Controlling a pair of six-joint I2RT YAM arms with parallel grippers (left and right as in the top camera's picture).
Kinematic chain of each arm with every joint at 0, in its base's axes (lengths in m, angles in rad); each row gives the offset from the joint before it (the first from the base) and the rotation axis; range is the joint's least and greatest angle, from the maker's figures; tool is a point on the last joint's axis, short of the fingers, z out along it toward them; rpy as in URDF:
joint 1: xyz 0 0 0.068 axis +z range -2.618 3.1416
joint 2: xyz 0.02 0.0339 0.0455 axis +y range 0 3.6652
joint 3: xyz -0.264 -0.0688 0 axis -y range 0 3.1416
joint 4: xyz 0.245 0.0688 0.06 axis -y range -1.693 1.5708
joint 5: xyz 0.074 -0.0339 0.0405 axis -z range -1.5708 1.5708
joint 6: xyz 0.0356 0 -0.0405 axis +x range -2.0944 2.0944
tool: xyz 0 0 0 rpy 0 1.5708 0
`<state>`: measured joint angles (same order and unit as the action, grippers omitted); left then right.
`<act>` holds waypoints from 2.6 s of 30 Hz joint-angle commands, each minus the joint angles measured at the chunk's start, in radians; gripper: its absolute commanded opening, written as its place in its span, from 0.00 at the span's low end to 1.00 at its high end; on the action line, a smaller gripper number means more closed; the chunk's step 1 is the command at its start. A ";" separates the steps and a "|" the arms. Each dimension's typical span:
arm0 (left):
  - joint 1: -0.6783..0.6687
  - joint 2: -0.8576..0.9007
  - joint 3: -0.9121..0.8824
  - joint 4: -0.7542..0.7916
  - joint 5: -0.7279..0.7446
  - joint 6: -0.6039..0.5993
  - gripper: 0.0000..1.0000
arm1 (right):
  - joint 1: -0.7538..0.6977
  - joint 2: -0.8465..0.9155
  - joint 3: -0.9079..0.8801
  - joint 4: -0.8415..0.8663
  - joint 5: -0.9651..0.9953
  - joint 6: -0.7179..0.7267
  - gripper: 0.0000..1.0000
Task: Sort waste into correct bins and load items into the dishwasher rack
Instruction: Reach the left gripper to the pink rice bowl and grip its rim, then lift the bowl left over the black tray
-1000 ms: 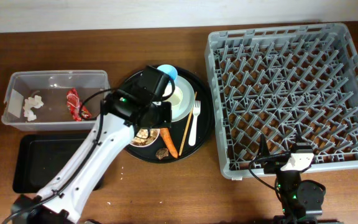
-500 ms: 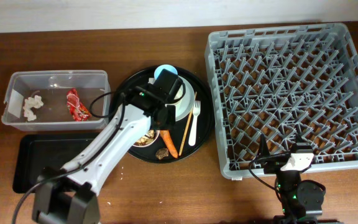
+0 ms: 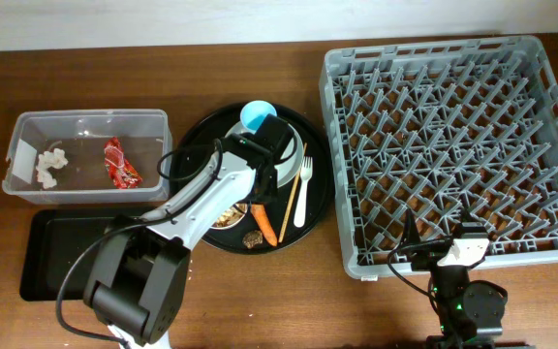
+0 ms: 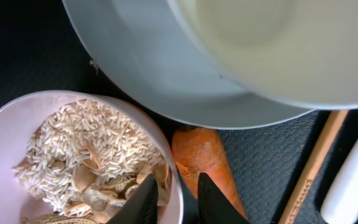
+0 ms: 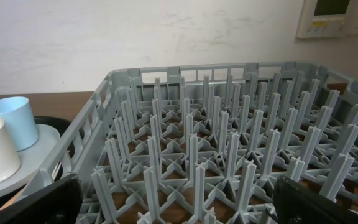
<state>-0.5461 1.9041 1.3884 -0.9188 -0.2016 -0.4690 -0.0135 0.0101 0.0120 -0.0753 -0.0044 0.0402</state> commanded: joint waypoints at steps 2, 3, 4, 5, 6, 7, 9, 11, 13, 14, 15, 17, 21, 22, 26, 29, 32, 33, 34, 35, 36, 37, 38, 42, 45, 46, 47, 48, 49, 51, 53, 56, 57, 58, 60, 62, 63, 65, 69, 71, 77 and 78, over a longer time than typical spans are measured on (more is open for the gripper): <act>-0.001 0.015 -0.032 0.003 -0.032 -0.013 0.22 | -0.007 -0.007 -0.006 -0.004 0.008 -0.006 0.99; -0.001 0.015 -0.032 0.005 -0.032 -0.013 0.22 | -0.007 -0.007 -0.006 -0.004 0.008 -0.006 0.99; -0.001 0.015 -0.032 0.005 -0.038 -0.013 0.22 | -0.007 -0.007 -0.006 -0.004 0.008 -0.006 0.99; -0.001 0.015 -0.032 0.002 -0.070 -0.013 0.22 | -0.007 -0.007 -0.006 -0.004 0.008 -0.006 0.99; -0.001 0.015 -0.032 0.001 -0.084 -0.013 0.22 | -0.007 -0.007 -0.006 -0.004 0.008 -0.006 0.98; -0.001 0.015 -0.032 0.000 -0.084 -0.013 0.22 | -0.007 -0.007 -0.006 -0.004 0.008 -0.006 0.99; -0.001 0.015 -0.032 -0.001 -0.094 -0.013 0.22 | -0.007 -0.007 -0.006 -0.004 0.008 -0.006 0.99; 0.000 0.015 -0.032 -0.021 -0.160 -0.013 0.22 | -0.007 -0.007 -0.006 -0.004 0.008 -0.006 0.99; 0.004 0.015 -0.032 -0.031 -0.190 -0.013 0.22 | -0.007 -0.007 -0.006 -0.004 0.008 -0.006 0.99; 0.010 0.015 -0.032 -0.035 -0.189 -0.013 0.22 | -0.007 -0.006 -0.006 -0.004 0.008 -0.006 0.99; 0.024 0.015 -0.032 -0.043 -0.188 -0.013 0.22 | -0.007 -0.007 -0.006 -0.004 0.008 -0.006 0.98; 0.047 0.015 -0.032 -0.044 -0.185 -0.013 0.22 | -0.007 -0.007 -0.006 -0.004 0.008 -0.006 0.98; 0.052 0.014 -0.032 -0.043 -0.131 -0.017 0.29 | -0.007 -0.007 -0.006 -0.004 0.008 -0.006 0.99; 0.052 0.014 -0.032 -0.041 -0.131 -0.017 0.31 | -0.007 -0.007 -0.006 -0.004 0.008 -0.006 0.99; 0.053 0.014 -0.032 -0.035 -0.130 -0.122 0.41 | -0.007 -0.007 -0.006 -0.004 0.008 -0.006 0.99; 0.066 0.014 -0.033 -0.025 -0.065 -0.122 0.41 | -0.007 -0.007 -0.006 -0.004 0.008 -0.006 0.99; 0.126 0.014 -0.033 -0.009 0.037 -0.084 0.40 | -0.007 -0.007 -0.006 -0.004 0.008 -0.006 0.99; 0.146 0.014 -0.033 -0.009 0.056 -0.076 0.40 | -0.007 -0.007 -0.006 -0.004 0.008 -0.006 0.99; 0.151 0.014 -0.033 -0.009 0.056 -0.076 0.40 | -0.007 -0.007 -0.006 -0.004 0.008 -0.006 0.99; 0.150 0.014 -0.033 -0.008 0.057 -0.076 0.40 | -0.007 -0.007 -0.006 -0.004 0.008 -0.006 0.99; 0.146 0.014 -0.034 -0.008 0.057 -0.076 0.40 | -0.007 -0.007 -0.006 -0.004 0.008 -0.006 0.99; 0.143 0.014 -0.045 0.005 0.057 -0.076 0.40 | -0.007 -0.007 -0.006 -0.004 0.008 -0.006 0.99; 0.142 0.014 -0.064 0.022 0.058 -0.076 0.40 | -0.007 -0.007 -0.006 -0.004 0.008 -0.006 0.99; 0.140 0.014 -0.105 0.108 0.057 -0.076 0.34 | -0.007 -0.007 -0.006 -0.004 0.008 -0.006 0.99; 0.140 0.014 -0.120 0.123 0.057 -0.076 0.20 | -0.007 -0.007 -0.006 -0.004 0.008 -0.006 0.99; 0.140 0.014 -0.128 0.129 0.056 -0.076 0.19 | -0.007 -0.007 -0.006 -0.004 0.008 -0.006 0.99; 0.140 0.014 -0.140 0.141 0.057 -0.076 0.19 | -0.007 -0.007 -0.006 -0.004 0.008 -0.006 0.99; 0.140 0.014 -0.145 0.145 0.056 -0.076 0.19 | -0.007 -0.007 -0.006 -0.004 0.008 -0.006 0.99; 0.140 0.014 -0.144 0.155 0.056 -0.076 0.18 | -0.007 -0.007 -0.006 -0.004 0.008 -0.006 0.99; 0.140 0.014 -0.144 0.164 0.056 -0.076 0.17 | -0.007 -0.007 -0.006 -0.004 0.008 -0.006 0.99; 0.140 0.014 -0.144 0.167 0.056 -0.076 0.10 | -0.007 -0.007 -0.006 -0.004 0.008 -0.006 0.99; 0.140 0.014 -0.144 0.167 0.056 -0.076 0.00 | -0.007 -0.007 -0.006 -0.004 0.008 -0.006 0.99; 0.140 0.014 -0.144 0.166 0.056 -0.076 0.00 | -0.007 -0.007 -0.006 -0.004 0.008 -0.006 0.99; 0.140 0.014 -0.143 0.166 0.056 -0.076 0.00 | -0.007 -0.007 -0.006 -0.004 0.008 -0.006 0.99; 0.140 0.000 -0.124 0.147 0.056 -0.076 0.00 | -0.007 -0.007 -0.006 -0.004 0.008 -0.006 0.99; 0.140 -0.035 -0.105 0.122 0.056 -0.076 0.00 | -0.007 -0.007 -0.006 -0.004 0.008 -0.006 0.99; 0.140 -0.053 -0.105 0.111 0.056 -0.076 0.00 | -0.007 -0.007 -0.006 -0.004 0.008 -0.006 0.99; 0.140 -0.095 -0.105 0.087 0.056 -0.076 0.00 | -0.007 -0.007 -0.006 -0.004 0.008 -0.006 0.99; 0.140 -0.155 -0.105 0.065 0.056 -0.075 0.00 | -0.007 -0.007 -0.006 -0.004 0.008 -0.006 0.99; 0.140 -0.183 -0.105 0.057 0.056 -0.055 0.00 | -0.007 -0.007 -0.006 -0.004 0.008 -0.006 0.99; 0.182 -0.361 -0.105 -0.034 0.044 -0.031 0.00 | -0.007 -0.007 -0.006 -0.004 0.008 -0.006 0.99; 0.214 -0.383 -0.105 -0.064 0.045 -0.031 0.00 | -0.007 -0.007 -0.006 -0.004 0.008 -0.006 0.99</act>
<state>-0.3916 1.5955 1.2682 -0.9421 -0.1448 -0.5159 -0.0135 0.0101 0.0120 -0.0753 -0.0044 0.0402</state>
